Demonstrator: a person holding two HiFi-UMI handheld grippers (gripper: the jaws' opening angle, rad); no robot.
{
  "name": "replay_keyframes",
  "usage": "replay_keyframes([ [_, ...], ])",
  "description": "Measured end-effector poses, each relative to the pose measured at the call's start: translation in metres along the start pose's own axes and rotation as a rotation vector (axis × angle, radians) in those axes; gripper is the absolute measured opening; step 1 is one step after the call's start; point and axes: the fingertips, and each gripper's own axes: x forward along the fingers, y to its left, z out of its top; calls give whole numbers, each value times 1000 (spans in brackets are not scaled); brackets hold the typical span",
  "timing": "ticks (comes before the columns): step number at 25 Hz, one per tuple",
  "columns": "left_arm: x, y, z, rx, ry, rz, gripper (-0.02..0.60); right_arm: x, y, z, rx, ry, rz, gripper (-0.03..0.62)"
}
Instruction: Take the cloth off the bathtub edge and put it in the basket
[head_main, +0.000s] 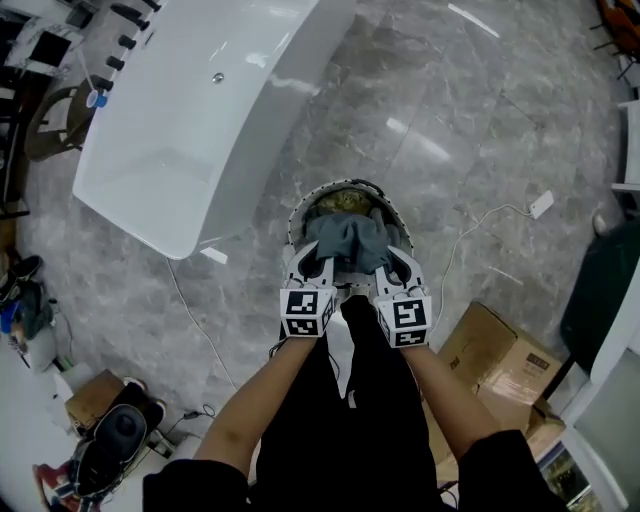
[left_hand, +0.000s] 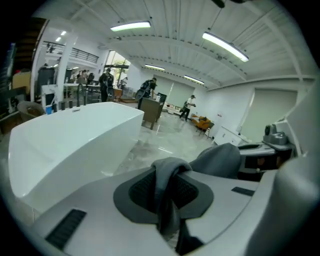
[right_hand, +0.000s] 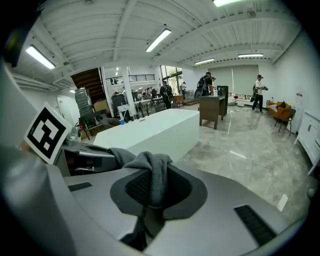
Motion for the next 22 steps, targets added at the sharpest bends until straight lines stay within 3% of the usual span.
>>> replay_keyframes([
  [2,13,1,-10,79,19,-49,57,14,0,-18,3,22,2,51],
  [4,28,7,-23,105,39,-80,58,30,-3,-36,5,46,-4,51],
  [12,82,51,-86,-11,101,-22,74,85,-35,-105,48,134,-52,51],
  [22,139,54,-158,-29,183,-95,118,140,-31,-179,113,222,-45,51],
])
